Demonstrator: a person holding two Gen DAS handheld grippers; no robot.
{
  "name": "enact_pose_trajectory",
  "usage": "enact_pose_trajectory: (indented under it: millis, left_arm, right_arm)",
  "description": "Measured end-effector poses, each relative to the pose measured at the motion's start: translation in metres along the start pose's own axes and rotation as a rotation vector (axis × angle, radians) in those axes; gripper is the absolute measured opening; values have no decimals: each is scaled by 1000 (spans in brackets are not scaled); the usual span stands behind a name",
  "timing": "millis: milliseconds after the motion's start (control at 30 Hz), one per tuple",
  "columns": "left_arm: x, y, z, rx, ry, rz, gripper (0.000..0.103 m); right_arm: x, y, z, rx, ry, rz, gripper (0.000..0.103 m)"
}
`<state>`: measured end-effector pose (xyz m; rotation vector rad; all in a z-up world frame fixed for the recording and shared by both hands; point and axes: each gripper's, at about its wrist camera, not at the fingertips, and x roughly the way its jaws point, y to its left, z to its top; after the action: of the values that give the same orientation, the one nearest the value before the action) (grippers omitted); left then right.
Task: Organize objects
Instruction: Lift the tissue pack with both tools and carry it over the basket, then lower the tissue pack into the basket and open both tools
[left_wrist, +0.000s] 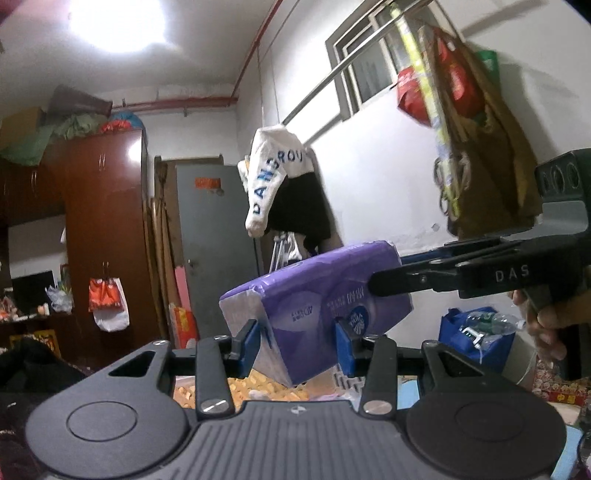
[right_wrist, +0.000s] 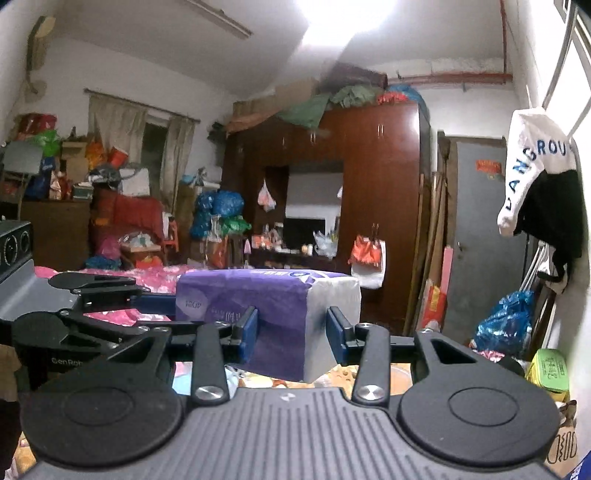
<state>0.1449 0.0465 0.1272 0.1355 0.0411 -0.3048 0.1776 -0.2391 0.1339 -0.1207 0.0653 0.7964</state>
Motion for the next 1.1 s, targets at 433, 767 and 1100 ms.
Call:
enact_pose_trajectory:
  millis: [433,767,1100]
  left_arm:
    - [57,44,-40,-35,106,70,47]
    - [49,55,-45,-54,58,171,78]
    - [41,49,-42,-58,94,172,97]
  right_arm:
    - [68,4,-41,18,134,-19,43]
    - [66,22,-59,-97,179,-93,86]
    - [39,11,-45,18,167,-102,103]
